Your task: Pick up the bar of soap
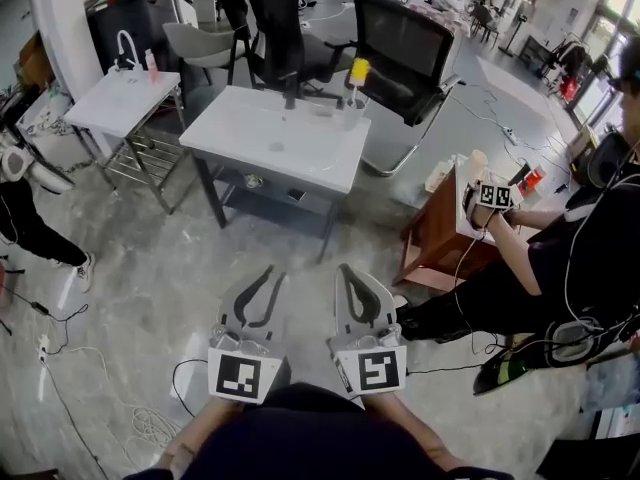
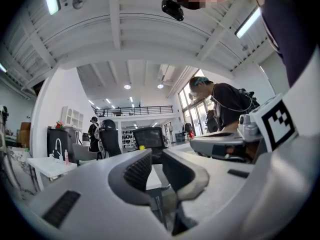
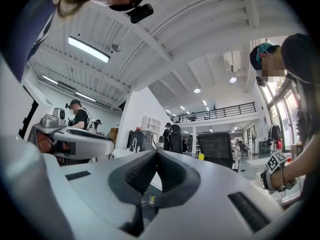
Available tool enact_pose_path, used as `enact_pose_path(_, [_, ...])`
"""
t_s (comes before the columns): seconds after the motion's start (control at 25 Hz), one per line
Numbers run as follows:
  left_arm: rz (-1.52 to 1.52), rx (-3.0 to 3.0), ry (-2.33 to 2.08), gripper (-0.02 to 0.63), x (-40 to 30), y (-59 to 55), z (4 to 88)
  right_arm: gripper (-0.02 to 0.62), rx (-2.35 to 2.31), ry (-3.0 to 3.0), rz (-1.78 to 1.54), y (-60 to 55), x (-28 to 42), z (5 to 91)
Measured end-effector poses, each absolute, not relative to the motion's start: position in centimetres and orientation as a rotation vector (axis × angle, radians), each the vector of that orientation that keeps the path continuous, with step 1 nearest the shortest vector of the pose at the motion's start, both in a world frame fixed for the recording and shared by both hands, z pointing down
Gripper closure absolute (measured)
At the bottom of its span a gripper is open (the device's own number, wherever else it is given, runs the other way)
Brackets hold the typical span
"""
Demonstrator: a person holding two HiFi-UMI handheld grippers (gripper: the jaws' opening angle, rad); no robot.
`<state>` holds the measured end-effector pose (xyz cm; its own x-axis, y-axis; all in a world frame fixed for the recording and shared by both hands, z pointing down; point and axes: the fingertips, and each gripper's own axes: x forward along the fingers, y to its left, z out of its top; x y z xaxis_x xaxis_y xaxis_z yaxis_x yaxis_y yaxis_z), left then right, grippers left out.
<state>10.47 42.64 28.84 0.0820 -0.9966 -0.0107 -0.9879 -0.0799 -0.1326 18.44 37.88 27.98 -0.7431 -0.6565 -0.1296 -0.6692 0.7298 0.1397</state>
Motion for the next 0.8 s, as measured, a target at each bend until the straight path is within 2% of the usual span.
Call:
enact_pose_path(0.4, [-0.095,-2.308,1.986,0.5,1.2,32.0,27.9,0.578,-1.162,2.851,0.277,28.1,9.2,27.3])
enact_pose_path(0.8, [-0.092,-2.375,1.915,0.488,-5.7,23.7,28.1,0.578,-1.246,2.819,0.268,20.1,2.2,27.6])
